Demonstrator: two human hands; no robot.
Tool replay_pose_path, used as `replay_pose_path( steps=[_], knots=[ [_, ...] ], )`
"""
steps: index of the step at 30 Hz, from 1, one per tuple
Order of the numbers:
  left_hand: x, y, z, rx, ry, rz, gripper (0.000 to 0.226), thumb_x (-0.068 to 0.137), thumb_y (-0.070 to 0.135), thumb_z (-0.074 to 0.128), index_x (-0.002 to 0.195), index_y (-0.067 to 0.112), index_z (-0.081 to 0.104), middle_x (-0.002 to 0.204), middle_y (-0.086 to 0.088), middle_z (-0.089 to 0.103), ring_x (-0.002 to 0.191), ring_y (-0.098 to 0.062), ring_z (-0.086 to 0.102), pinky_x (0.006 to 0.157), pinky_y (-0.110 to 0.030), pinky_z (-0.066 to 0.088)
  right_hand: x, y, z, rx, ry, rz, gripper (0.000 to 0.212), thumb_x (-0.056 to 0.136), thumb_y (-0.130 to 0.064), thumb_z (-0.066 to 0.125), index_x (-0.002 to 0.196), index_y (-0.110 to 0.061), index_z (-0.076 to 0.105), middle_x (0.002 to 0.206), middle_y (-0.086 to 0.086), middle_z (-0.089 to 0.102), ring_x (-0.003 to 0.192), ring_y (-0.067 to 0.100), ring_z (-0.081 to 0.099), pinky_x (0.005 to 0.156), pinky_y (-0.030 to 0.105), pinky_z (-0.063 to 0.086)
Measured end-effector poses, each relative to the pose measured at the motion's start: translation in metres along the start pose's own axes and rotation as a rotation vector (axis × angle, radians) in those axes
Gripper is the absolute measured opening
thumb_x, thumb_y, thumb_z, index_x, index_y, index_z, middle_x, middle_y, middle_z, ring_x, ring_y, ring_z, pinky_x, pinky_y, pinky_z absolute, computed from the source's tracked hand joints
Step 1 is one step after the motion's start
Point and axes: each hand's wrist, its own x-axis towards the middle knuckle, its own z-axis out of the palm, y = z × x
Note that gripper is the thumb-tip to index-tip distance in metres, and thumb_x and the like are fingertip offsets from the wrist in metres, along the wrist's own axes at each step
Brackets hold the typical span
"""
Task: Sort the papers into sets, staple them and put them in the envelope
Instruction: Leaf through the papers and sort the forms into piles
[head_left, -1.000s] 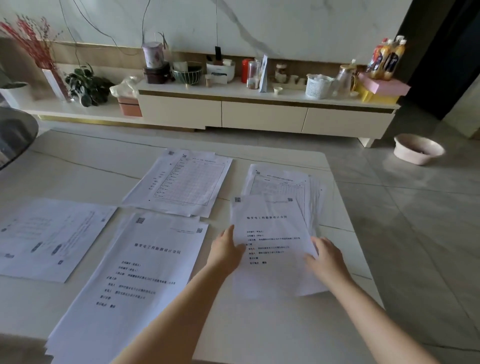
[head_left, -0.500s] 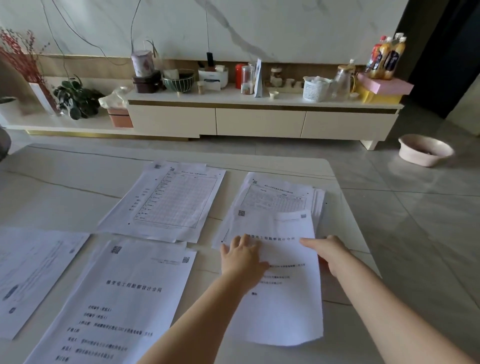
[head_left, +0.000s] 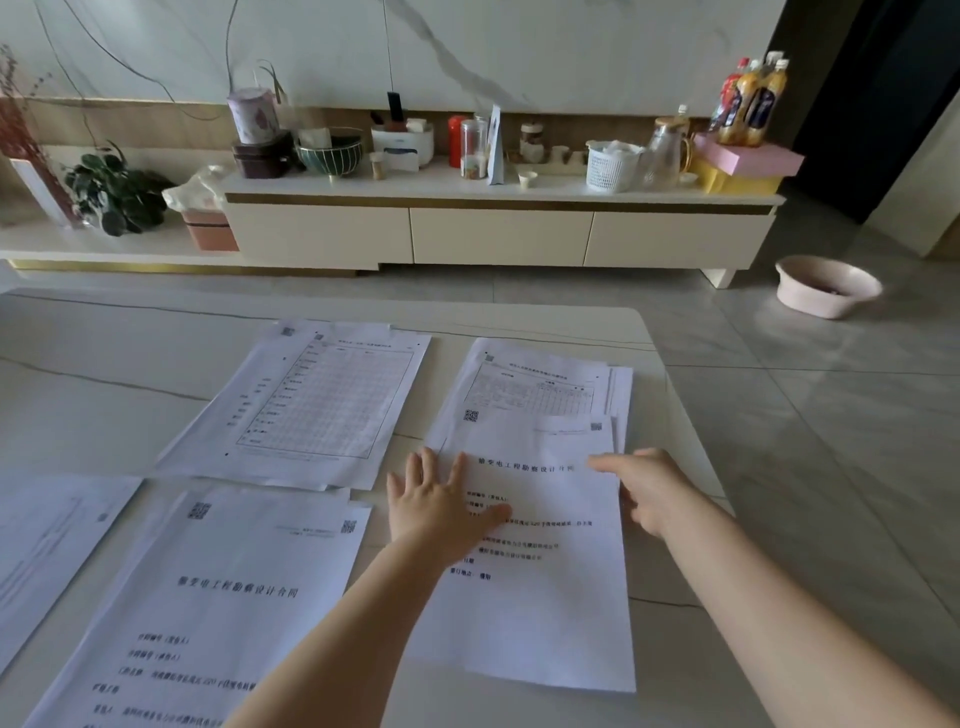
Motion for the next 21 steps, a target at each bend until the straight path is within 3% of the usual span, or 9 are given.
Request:
replay_pose_path(
  steps=[2,4,8,11,13,16,21],
  knots=[
    [-0.003,-0.002,0.0,-0.001,0.019,0.013,0.091,0.076,0.084,0.028,0.15,0.033,0.009,0.158,-0.008,0.006,0.146,-0.026,0.0,0.117,-0.046,0.008,-0.004,-0.002,0.004,-0.033,-0.052,-0.026,0.039,0.075,-0.01,0.079,0.107,-0.001,0.058,0.108,0.008,0.065,0.097,0.024,0.06,0.082,0.027,0.042],
    [-0.01,-0.002,-0.001,-0.014,0.042,0.038,0.086,0.079,0.081,0.032,0.148,0.034,0.015,0.155,-0.006,0.013,0.144,-0.025,0.006,0.116,-0.043,0.012,-0.006,0.0,0.007,0.005,-0.09,-0.034,0.031,0.077,-0.008,0.077,0.103,-0.001,0.06,0.102,0.006,0.065,0.091,0.023,0.059,0.083,0.026,0.042],
    [-0.035,-0.006,0.001,-0.067,0.105,0.067,0.069,0.085,0.069,0.04,0.144,0.035,0.026,0.145,0.001,0.027,0.137,-0.02,0.021,0.113,-0.036,0.018,-0.009,0.014,0.005,-0.09,-0.018,-0.178,0.044,0.077,0.002,0.072,0.113,-0.003,0.047,0.12,0.013,0.059,0.097,0.028,0.059,0.092,0.04,0.049],
    [-0.053,-0.008,0.004,-0.103,0.133,0.063,0.057,0.089,0.058,0.046,0.14,0.036,0.035,0.136,0.003,0.036,0.129,-0.019,0.031,0.108,-0.031,0.027,-0.022,0.025,-0.004,-0.17,-0.017,-0.302,0.062,0.083,0.002,0.066,0.137,-0.005,0.035,0.134,0.005,0.044,0.121,0.026,0.048,0.1,0.038,0.039],
    [-0.063,-0.009,0.001,-0.161,0.127,0.048,0.053,0.091,0.049,0.05,0.139,0.032,0.039,0.134,0.002,0.04,0.127,-0.019,0.034,0.106,-0.03,0.032,-0.035,0.027,-0.013,-0.152,-0.031,-0.363,0.062,0.084,-0.003,0.067,0.138,-0.01,0.038,0.14,0.005,0.047,0.122,0.028,0.051,0.103,0.042,0.041],
    [-0.078,-0.009,-0.006,-0.423,0.077,-0.06,0.068,0.089,0.043,0.058,0.146,0.024,0.027,0.142,-0.004,0.039,0.132,-0.023,0.034,0.108,-0.033,0.033,-0.062,0.023,-0.026,-0.08,-0.071,-0.372,0.058,0.084,-0.008,0.069,0.135,-0.013,0.044,0.128,0.004,0.058,0.112,0.026,0.058,0.1,0.046,0.045],
    [-0.108,-0.015,-0.039,-1.135,-0.014,-0.245,0.109,0.077,0.038,0.077,0.152,0.018,0.001,0.158,-0.009,0.018,0.143,-0.025,0.022,0.114,-0.039,0.023,-0.115,0.009,-0.051,0.019,-0.221,-0.462,0.041,0.083,-0.003,0.068,0.117,-0.024,0.057,0.11,0.0,0.069,0.105,0.024,0.064,0.098,0.051,0.047]
  ],
)
